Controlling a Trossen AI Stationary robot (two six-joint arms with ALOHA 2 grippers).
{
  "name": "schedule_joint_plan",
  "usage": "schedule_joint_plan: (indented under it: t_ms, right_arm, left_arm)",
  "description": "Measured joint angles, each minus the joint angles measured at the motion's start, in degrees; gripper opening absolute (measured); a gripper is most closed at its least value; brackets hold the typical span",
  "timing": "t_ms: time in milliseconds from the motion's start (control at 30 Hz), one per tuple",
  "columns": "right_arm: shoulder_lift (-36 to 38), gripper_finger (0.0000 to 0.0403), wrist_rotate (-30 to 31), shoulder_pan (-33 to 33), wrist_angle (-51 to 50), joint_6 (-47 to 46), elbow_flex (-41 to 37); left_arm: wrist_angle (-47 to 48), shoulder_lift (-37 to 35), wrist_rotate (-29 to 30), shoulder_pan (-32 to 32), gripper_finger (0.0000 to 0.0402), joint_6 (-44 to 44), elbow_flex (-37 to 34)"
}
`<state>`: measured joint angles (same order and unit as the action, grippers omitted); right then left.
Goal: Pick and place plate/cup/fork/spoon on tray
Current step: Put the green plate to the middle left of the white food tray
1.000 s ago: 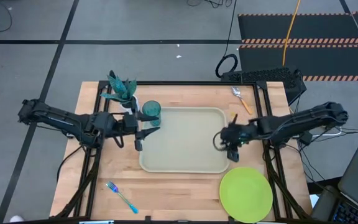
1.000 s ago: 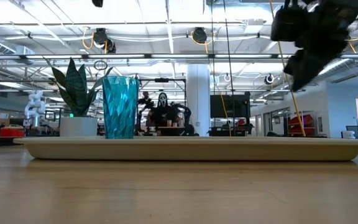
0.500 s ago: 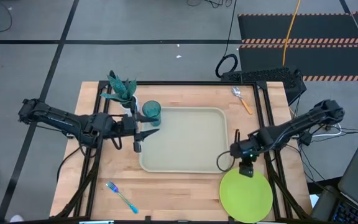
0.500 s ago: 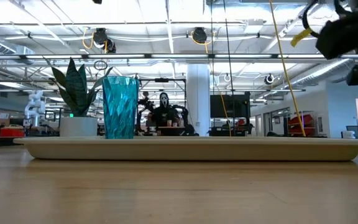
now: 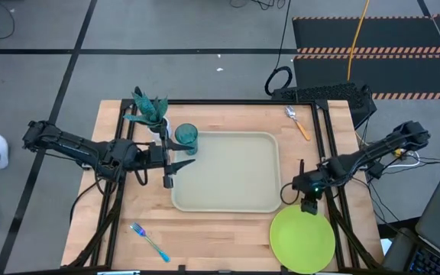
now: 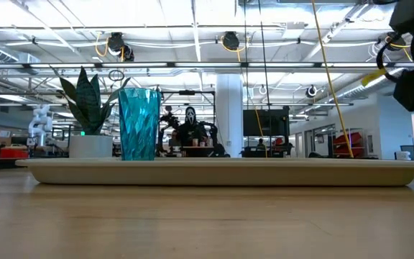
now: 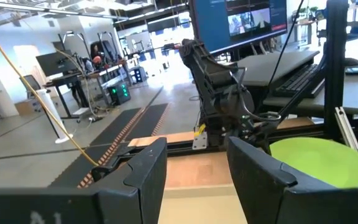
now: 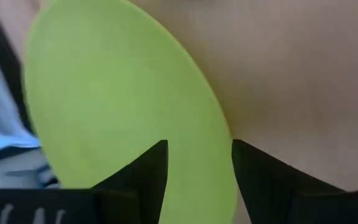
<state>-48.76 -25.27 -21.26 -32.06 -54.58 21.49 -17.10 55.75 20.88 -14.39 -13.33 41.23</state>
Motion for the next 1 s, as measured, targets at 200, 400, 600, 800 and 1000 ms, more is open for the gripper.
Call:
schedule_joint_plan:
  t_ms: [200,400,600,800,1000]
  right_arm:
    - [2.87,0.0169,-3.52,-0.04,7.33,-5.41,-7.45]
    - [4.33,0.0169,-3.54,-0.02,8.01,-5.64,-8.8]
    - [4.51,0.0167,-2.66,-0.33,8.69,-7.12,-8.8]
    - [4.51,0.0104,0.81,-2.43,11.38,-6.81,-8.8]
    - [4.5,0.0009,1.39,-4.39,12.12,-6.17,-8.8]
  left_arm:
    - [0.02,0.02,0.0,0.0,0.0172,0.0,0.0]
    - [0.07,0.02,0.0,0.0,0.0172,0.21,0.0]
    - [0.39,0.02,0.0,0.0,0.0172,0.36,0.0]
    - [0.72,0.02,0.02,0.0,0.0172,0.56,0.0]
    - [0.68,0.02,0.02,0.0,0.0172,1.0,0.0]
